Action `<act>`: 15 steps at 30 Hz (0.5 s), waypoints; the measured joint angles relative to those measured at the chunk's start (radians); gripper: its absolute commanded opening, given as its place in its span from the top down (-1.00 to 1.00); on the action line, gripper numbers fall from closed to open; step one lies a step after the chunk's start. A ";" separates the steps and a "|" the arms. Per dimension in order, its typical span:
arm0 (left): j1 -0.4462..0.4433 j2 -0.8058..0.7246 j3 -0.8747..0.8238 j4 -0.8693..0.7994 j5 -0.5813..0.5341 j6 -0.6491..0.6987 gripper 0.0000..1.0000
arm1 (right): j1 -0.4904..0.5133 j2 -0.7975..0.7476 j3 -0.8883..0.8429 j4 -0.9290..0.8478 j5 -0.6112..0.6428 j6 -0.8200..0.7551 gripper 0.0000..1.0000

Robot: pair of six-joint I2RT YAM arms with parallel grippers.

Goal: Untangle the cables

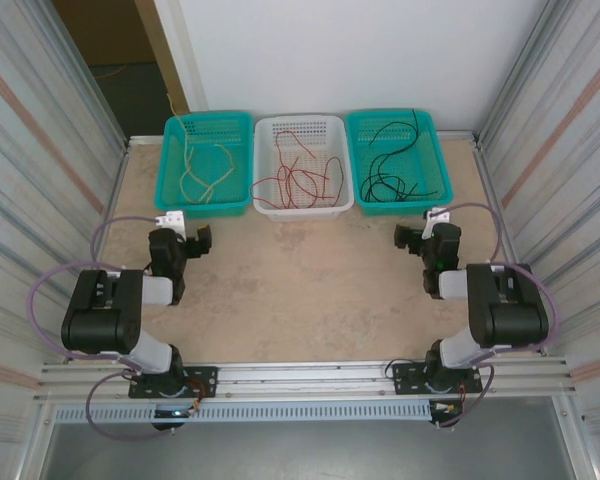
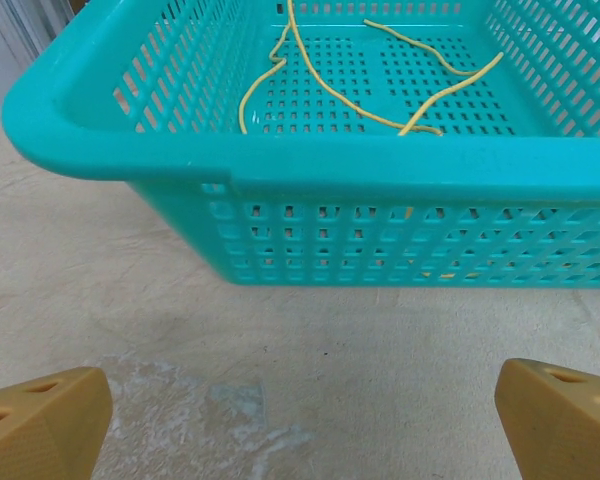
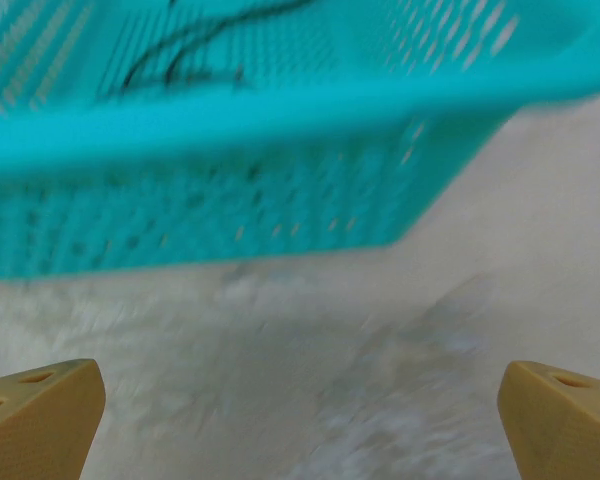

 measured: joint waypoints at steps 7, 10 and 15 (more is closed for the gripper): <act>-0.020 0.000 0.020 -0.023 -0.015 0.016 -0.97 | -0.028 0.021 0.024 0.008 0.002 0.007 -0.98; -0.046 0.000 0.027 -0.027 -0.029 0.026 -0.97 | -0.027 0.021 0.026 0.006 0.002 0.007 -0.98; -0.048 0.000 0.027 -0.028 -0.042 0.038 -0.97 | -0.027 0.021 0.026 0.006 0.002 0.007 -0.98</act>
